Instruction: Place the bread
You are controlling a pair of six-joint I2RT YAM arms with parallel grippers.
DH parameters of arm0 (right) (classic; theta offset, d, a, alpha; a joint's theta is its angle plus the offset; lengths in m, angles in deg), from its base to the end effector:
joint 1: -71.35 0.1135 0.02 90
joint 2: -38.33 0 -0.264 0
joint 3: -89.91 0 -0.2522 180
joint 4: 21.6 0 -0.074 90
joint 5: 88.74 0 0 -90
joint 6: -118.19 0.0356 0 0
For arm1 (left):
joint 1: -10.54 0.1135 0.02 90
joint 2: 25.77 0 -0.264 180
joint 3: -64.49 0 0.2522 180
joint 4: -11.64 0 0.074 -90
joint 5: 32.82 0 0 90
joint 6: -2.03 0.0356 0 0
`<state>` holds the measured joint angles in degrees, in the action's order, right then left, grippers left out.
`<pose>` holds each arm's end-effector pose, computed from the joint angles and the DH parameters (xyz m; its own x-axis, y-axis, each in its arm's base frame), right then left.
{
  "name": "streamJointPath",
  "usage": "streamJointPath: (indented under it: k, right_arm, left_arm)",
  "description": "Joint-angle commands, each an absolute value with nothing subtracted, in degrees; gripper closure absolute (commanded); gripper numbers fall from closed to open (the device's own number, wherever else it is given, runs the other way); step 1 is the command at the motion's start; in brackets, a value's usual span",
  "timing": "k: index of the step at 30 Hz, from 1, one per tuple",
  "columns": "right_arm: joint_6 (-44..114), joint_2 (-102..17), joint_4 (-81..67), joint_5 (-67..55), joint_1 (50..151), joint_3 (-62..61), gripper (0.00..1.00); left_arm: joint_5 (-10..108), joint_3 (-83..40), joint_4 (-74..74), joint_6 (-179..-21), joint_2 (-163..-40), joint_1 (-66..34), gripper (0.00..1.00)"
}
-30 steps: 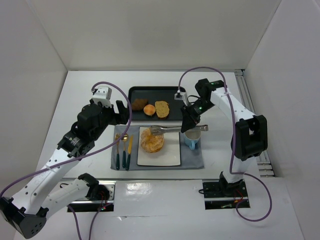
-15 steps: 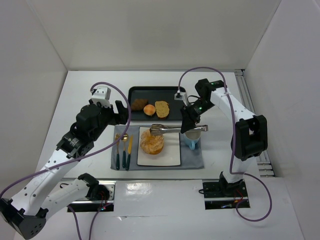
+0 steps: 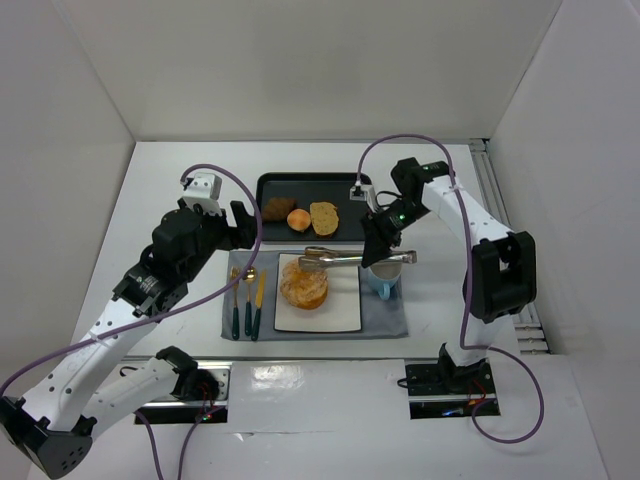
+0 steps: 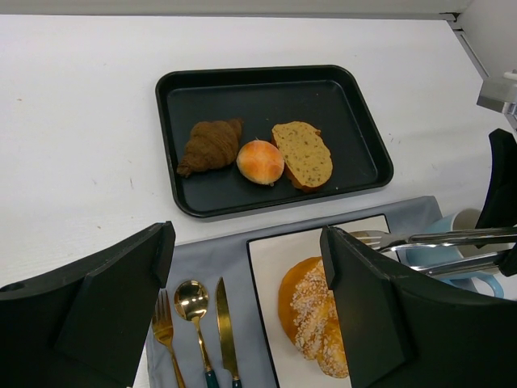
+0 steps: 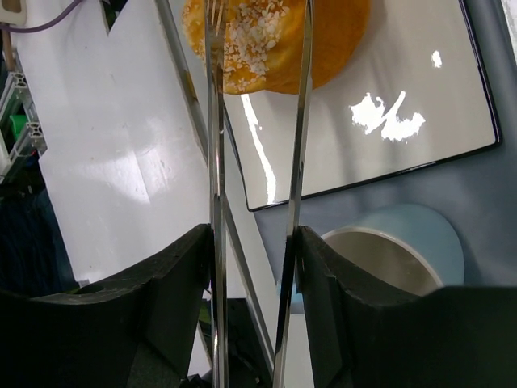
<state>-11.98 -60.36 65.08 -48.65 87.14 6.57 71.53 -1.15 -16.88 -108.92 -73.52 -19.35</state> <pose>0.2948 0.1117 0.2686 -0.6114 -0.6046 -0.5106 -0.7671 0.2945 0.5699 0.1684 -0.0866 0.3664 -0.2465 -0.2579 -0.9342 0.1965 0.9306 -0.3087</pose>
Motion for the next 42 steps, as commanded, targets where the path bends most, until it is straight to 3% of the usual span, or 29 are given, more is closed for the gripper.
streamJointPath:
  k: [1,29,36,42]
  right_arm:
    - [-11.5,-56.9,64.7,-50.5,86.3,6.4,0.46]
    - [-7.1,-55.8,57.7,-52.5,77.1,11.2,0.46]
    - [0.1,-54.0,49.7,-54.1,69.2,13.1,0.47]
    - [11.0,-50.0,37.9,-46.5,61.1,7.0,0.48]
  left_arm:
    - [72.3,-1.5,-14.1,-107.8,-72.5,-19.5,0.09]
    - [72.3,-1.5,-14.1,-107.8,-72.5,-19.5,0.09]
    - [72.8,-1.5,-14.1,-107.8,-72.5,-19.5,0.09]
    - [72.8,-1.5,-14.1,-107.8,-72.0,-19.5,0.09]
